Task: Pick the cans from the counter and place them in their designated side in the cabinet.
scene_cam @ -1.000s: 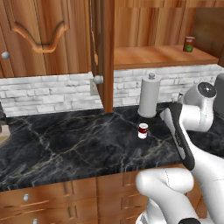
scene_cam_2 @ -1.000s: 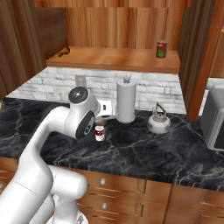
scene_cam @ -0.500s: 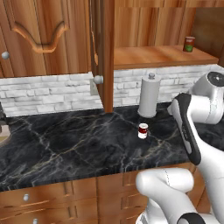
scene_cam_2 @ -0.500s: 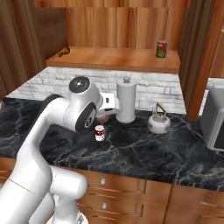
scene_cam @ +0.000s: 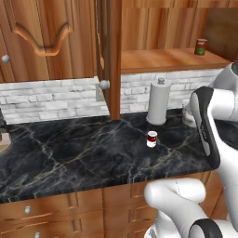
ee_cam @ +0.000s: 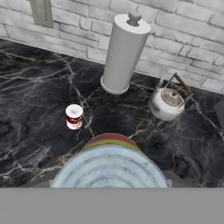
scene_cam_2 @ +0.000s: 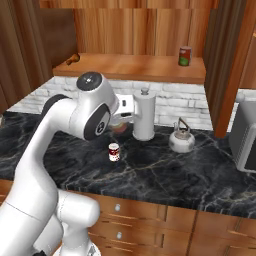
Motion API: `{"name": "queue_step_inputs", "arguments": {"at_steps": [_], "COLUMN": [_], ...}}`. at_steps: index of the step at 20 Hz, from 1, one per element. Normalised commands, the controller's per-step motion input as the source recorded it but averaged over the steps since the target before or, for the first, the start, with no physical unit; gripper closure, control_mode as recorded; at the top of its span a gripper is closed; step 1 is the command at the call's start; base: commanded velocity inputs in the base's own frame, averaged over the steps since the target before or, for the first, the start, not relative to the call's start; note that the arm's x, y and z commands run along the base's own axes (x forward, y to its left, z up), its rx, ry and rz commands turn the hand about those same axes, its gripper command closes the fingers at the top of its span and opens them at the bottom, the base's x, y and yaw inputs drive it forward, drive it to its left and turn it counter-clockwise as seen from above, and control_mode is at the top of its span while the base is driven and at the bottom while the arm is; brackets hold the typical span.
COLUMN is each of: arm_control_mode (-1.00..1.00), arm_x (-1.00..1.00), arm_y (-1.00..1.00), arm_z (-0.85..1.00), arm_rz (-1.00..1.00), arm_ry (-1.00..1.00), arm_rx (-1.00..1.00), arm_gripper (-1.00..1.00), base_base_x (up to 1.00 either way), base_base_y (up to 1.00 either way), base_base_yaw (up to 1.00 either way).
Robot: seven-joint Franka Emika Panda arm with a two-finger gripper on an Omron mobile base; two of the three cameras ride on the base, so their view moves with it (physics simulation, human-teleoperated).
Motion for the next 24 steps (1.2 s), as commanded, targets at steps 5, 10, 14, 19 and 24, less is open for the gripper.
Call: {"name": "queue_step_inputs", "arguments": {"at_steps": [5,10,14,19,24], "arm_control_mode": [-1.0,-1.0,-1.0,-1.0,-1.0], "arm_x": [-0.06,-0.01,0.0,0.02,0.11], "arm_y": [-0.04,-0.07,-0.05,-0.04,-0.05], "arm_z": [0.32,0.34,0.33,0.33,0.24], "arm_rz": [0.0,0.0,0.0,0.0,0.01], "arm_ry": [-0.17,-0.12,-0.11,-0.08,-0.1], "arm_rx": [-0.09,-0.06,-0.06,-0.05,-0.02], "arm_gripper": [1.0,1.0,1.0,1.0,1.0], "base_base_x": [0.0,0.0,0.0,0.0,0.0], "base_base_y": [0.0,0.0,0.0,0.0,0.0], "base_base_yaw": [0.0,0.0,0.0,0.0,0.0]}}
